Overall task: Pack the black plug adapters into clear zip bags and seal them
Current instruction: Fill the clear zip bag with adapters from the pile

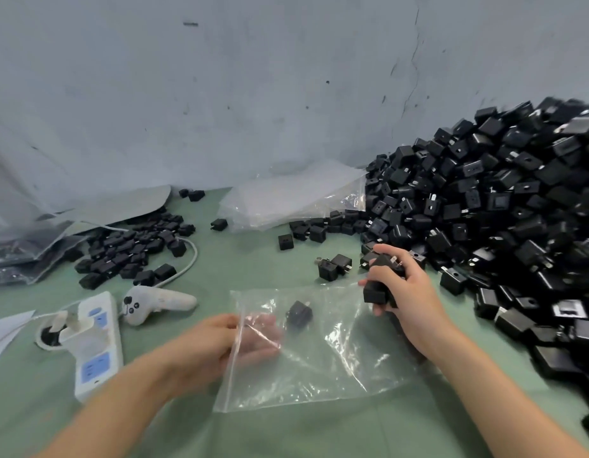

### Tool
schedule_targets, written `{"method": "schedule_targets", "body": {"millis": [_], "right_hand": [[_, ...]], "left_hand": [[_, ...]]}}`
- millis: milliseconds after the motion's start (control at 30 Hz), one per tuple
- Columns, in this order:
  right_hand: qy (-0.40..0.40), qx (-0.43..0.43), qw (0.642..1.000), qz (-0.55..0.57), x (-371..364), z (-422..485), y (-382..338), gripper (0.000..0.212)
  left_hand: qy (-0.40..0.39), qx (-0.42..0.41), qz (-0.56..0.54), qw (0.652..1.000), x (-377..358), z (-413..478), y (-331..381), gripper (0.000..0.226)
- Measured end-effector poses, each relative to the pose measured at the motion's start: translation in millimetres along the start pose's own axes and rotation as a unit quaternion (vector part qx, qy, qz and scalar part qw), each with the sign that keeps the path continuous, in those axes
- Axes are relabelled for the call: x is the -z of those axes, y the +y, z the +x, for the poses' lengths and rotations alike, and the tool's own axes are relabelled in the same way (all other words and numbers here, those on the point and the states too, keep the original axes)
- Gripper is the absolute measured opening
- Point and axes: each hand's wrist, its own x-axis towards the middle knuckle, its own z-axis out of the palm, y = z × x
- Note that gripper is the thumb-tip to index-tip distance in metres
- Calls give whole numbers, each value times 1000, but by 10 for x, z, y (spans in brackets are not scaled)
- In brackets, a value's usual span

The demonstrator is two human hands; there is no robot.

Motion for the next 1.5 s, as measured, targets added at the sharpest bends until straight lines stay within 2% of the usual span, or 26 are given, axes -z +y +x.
{"method": "schedule_targets", "body": {"millis": [67,100,167,200,233,300,333,400,467,533,567,633,700,767,933,1067,1167,1233,1267,1333,1367,1400,1433,1467,1500], "right_hand": [[3,-7,1000,29,24,7,-18,33],[5,-14,999,43,38,18,-23,33],[9,-27,997,65,58,45,-30,30],[11,-33,996,77,66,57,-31,29],[14,-40,995,91,74,70,-30,28],[19,-49,991,122,96,89,-33,29],[22,-54,989,135,107,94,-38,29],[30,-61,985,159,135,99,-38,28],[41,-63,980,183,162,107,-27,28],[57,-65,977,197,175,114,-28,28],[65,-67,975,200,180,121,-31,27],[76,-67,975,199,187,135,-40,25],[73,-64,979,179,174,145,-55,25],[58,-53,989,123,134,143,-54,27],[48,16,998,-41,17,119,-57,29],[91,68,989,-96,32,206,-77,31],[105,47,986,-118,50,238,11,28],[111,37,985,-126,48,242,65,26],[112,39,985,-128,45,245,80,26],[107,47,984,-137,42,244,96,28],[105,49,983,-146,40,239,101,28],[103,51,981,-155,40,231,102,28],[101,51,980,-162,40,226,101,28],[99,51,980,-166,41,221,99,28],[98,51,979,-169,40,221,96,28]], "left_hand": [[-54,23,-115,992,-160,109,-76,42],[-87,36,-208,974,-249,162,-92,42],[-141,49,-320,936,-345,298,-79,34],[-153,50,-319,934,-360,369,-64,31],[-148,39,-281,948,-341,438,-46,32],[-106,1,-158,982,-249,692,-3,48],[-101,-8,-128,987,-212,835,0,56],[-134,6,-157,978,-187,1075,-59,54],[-177,13,-169,969,-166,1223,-60,36],[-206,-58,-153,965,-124,1361,-117,44],[-206,-54,-148,966,-75,1395,-150,51],[-227,-44,-105,967,-29,1346,-121,45],[-217,-30,-52,974,16,1192,-36,43],[-206,19,-74,976,-6,1109,-18,41],[-143,-31,-58,988,-79,814,9,62],[-50,-101,-66,991,-253,772,92,39],[24,-169,-25,985,-414,750,34,33],[65,-214,42,974,-561,744,-18,18],[78,-252,149,953,-610,745,-23,17],[99,-343,395,846,-635,822,18,27],[95,-377,478,788,-630,864,48,25],[87,-388,513,761,-599,914,65,24],[87,-374,509,771,-589,951,46,24],[96,-341,479,803,-578,957,21,24],[99,-288,404,863,-536,957,-8,24]]}}
